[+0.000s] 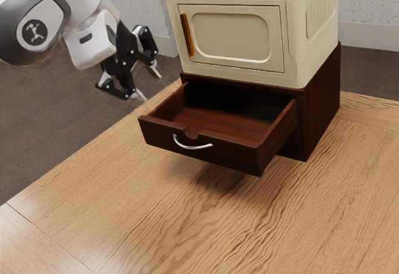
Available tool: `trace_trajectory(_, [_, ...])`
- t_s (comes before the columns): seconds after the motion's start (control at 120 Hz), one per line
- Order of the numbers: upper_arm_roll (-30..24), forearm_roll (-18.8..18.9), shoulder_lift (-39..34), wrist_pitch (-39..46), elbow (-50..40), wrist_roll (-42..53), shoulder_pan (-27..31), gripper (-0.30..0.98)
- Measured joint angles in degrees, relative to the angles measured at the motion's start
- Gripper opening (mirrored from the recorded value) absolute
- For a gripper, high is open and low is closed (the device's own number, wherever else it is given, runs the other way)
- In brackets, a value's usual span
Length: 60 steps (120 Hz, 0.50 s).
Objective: Pull the drawer handle with one arm to open the drawer
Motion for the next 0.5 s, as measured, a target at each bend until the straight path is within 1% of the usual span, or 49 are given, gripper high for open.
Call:
trace_trajectory(0.033, [-0.1, -0.5, 1.5, -4.3, 4.7, 0.0, 0.7, 0.32])
trace_trajectory(0.1, [-0.1, -1.7, 7.0, -13.5, 15.1, -0.1, 1.3, 0.36])
trace_trajectory(0.2, [0.1, -4.0, 12.6, -23.5, 22.2, -0.7, 3.2, 0.48])
trace_trajectory(0.258, [0.1, -4.5, 14.9, -27.7, 24.3, -1.8, 4.4, 0.53])
trace_trajectory(0.333, [0.1, -4.9, 15.8, -31.5, 25.2, -4.5, 6.0, 0.58])
trace_trajectory(0.5, [0.0, -5.4, 15.7, -36.1, 25.5, -10.0, 8.5, 0.64])
